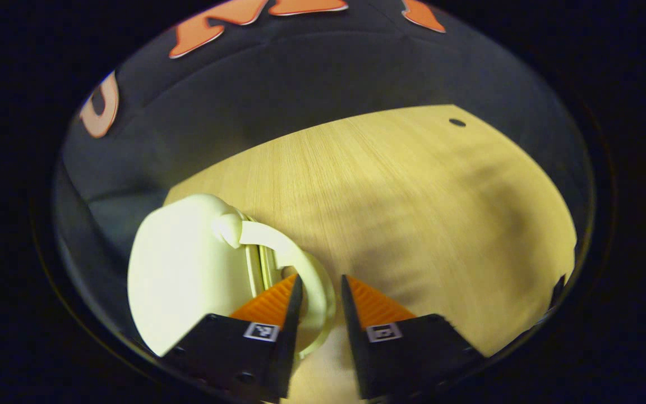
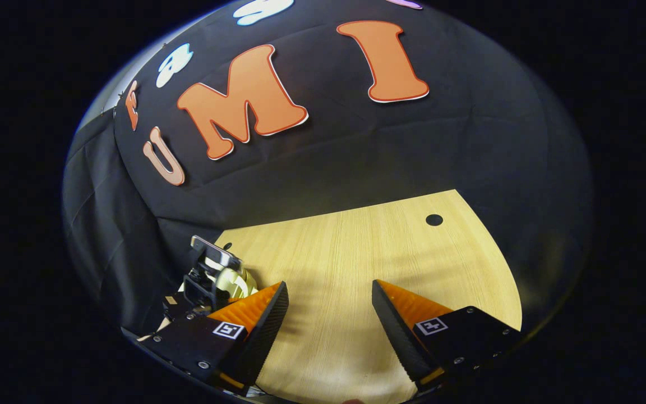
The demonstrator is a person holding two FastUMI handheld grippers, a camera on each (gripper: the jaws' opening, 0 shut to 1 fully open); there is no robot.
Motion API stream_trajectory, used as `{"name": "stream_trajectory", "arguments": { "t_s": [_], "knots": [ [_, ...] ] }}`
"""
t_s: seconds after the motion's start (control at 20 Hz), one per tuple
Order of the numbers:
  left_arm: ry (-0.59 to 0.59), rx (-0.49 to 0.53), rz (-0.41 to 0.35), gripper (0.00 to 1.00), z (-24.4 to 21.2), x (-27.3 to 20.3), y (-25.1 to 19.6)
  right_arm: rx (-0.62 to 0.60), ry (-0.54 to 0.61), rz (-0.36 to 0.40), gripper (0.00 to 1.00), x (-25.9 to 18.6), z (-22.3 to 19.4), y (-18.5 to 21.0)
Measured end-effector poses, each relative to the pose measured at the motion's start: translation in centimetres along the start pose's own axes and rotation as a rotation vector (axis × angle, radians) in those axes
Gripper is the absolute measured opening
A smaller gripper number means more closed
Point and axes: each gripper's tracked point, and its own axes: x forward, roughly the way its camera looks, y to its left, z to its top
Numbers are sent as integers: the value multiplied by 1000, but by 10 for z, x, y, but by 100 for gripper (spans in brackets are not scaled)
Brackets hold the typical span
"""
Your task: First open the suitcase, pack the skin care products into it, and then close the suitcase.
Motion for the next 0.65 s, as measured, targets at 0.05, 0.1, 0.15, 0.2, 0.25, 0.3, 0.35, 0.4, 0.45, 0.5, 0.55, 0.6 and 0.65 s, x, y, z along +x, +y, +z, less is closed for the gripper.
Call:
{"name": "stream_trajectory", "arguments": {
  "t_s": [0.05,0.1,0.15,0.2,0.25,0.3,0.35,0.4,0.45,0.5,0.55,0.6,0.65],
  "knots": [
    [-33,-52,-30,75,11,-6,-6,-1,-10,-15,95,0,2,1],
    [-75,-91,-39,100,26,-12,-7,-2,-22,-28,95,0,3,3],
    [-125,-117,-56,100,42,-26,-9,-5,-35,-37,95,-1,5,7],
    [-187,-148,-67,100,61,-43,-8,-9,-47,-37,95,-3,7,12],
    [-259,-171,-79,100,83,-62,-7,-15,-66,-36,95,-4,9,19],
    [-337,-188,-78,100,107,-84,-2,-22,-91,-43,95,-6,15,25],
    [-409,-195,-68,100,130,-105,5,-30,-120,-58,95,-9,21,28],
    [-468,-200,-63,100,150,-126,11,-38,-157,-71,95,-12,28,34],
    [-536,-206,-68,100,169,-147,16,-47,-198,-77,95,-17,37,41],
    [-602,-211,-70,100,187,-168,20,-60,-241,-85,95,-20,46,47],
    [-664,-205,-60,99,179,-178,13,-74,-280,-99,95,-24,53,52],
    [-712,-184,-41,98,191,-190,15,-88,-309,-111,95,-27,59,58],
    [-755,-160,-10,98,194,-188,25,-102,-340,-119,95,-30,63,64]
  ]
}}
